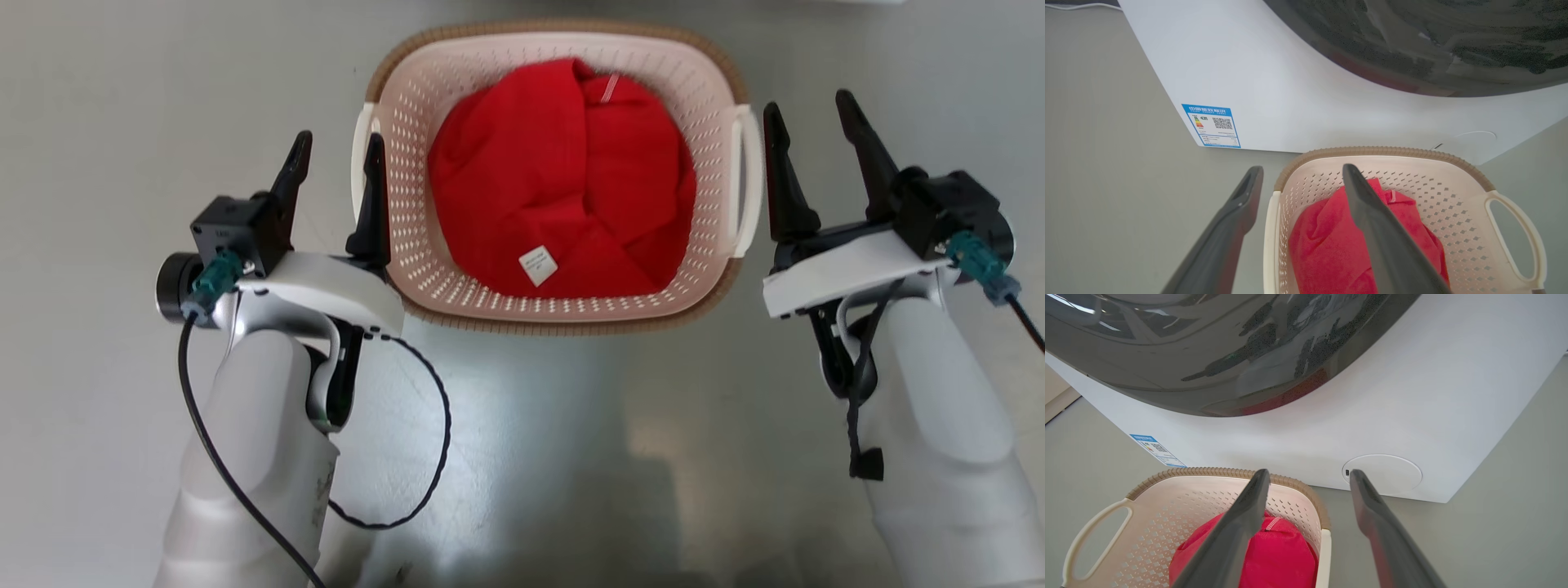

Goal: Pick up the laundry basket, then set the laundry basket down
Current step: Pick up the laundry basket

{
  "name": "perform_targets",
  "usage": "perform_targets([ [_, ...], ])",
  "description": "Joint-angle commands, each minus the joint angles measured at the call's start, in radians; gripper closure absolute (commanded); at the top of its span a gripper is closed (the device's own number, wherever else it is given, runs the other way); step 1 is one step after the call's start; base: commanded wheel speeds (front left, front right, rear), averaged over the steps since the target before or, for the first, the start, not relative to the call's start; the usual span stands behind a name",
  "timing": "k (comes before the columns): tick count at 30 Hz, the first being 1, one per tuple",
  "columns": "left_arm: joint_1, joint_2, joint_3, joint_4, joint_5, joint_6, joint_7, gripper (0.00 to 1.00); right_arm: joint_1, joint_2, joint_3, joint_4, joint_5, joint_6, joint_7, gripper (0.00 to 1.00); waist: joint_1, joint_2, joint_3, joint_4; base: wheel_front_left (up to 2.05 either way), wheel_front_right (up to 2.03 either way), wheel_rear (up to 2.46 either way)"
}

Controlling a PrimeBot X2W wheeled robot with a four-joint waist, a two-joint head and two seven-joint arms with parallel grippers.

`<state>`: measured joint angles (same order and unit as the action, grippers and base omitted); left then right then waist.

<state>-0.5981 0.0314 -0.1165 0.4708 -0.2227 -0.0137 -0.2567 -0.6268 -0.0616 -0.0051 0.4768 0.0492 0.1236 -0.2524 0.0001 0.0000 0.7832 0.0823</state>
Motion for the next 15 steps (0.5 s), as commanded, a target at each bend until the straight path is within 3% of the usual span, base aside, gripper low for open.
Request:
perform_targets([
  [1,-0.016,0.019,0.021,0.01,-0.018,-0.012,-0.005,0.0,-0.005,0.011,0.014,-0.006,-0.017,0.007,-0.009,0.0,-0.0001,0.0,0.048,0.019,0.0,0.0,0.0],
  [15,-0.121,0.019,0.007,0.218,-0.051,-0.048,-0.005,0.0,-0.067,0.011,-0.008,0.092,-0.043,0.007,-0.009,0.0,-0.0001,0.0,0.134,0.041,0.0,0.0,0.0],
])
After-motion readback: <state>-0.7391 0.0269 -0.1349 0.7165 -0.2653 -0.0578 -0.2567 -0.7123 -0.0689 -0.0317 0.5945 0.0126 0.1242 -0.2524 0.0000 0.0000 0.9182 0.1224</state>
